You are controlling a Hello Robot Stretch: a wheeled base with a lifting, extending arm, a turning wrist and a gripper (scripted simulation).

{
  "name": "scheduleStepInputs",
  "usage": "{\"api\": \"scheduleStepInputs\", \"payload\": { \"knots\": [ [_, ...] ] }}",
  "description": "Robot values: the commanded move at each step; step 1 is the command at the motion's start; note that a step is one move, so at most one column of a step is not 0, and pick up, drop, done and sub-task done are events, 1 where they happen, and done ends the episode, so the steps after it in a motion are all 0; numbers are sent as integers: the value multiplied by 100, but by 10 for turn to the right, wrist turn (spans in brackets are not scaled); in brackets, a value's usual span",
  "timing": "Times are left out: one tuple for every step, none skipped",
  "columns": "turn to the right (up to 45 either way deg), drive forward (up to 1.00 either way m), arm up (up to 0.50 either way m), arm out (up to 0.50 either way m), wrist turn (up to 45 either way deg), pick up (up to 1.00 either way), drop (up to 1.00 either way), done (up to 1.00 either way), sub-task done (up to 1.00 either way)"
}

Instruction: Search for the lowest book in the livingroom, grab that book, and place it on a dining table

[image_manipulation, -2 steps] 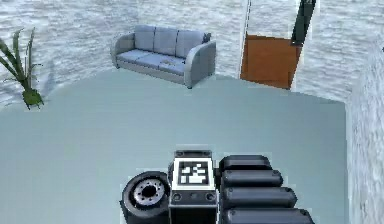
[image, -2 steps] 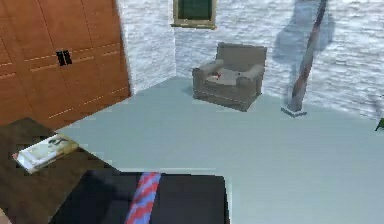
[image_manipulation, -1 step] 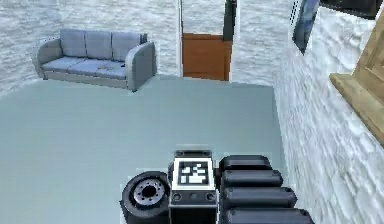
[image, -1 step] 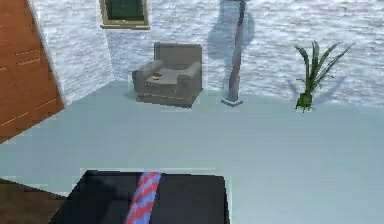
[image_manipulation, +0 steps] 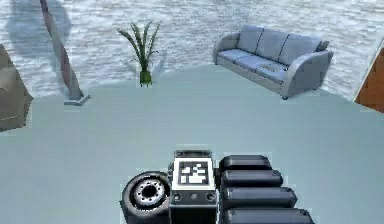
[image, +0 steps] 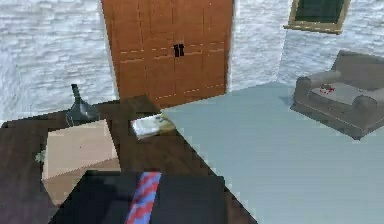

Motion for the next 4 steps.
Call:
{"api": "scheduleStepInputs", "payload": {
  "knots": [
    [-450,0,0,0,0,0,0,0,0],
    [-450,0,0,0,0,0,0,0,0],
    [-90,0,0,0,0,0,0,0,0],
    [0,0,0,48,0,0,0,0,0]
  ]
}}
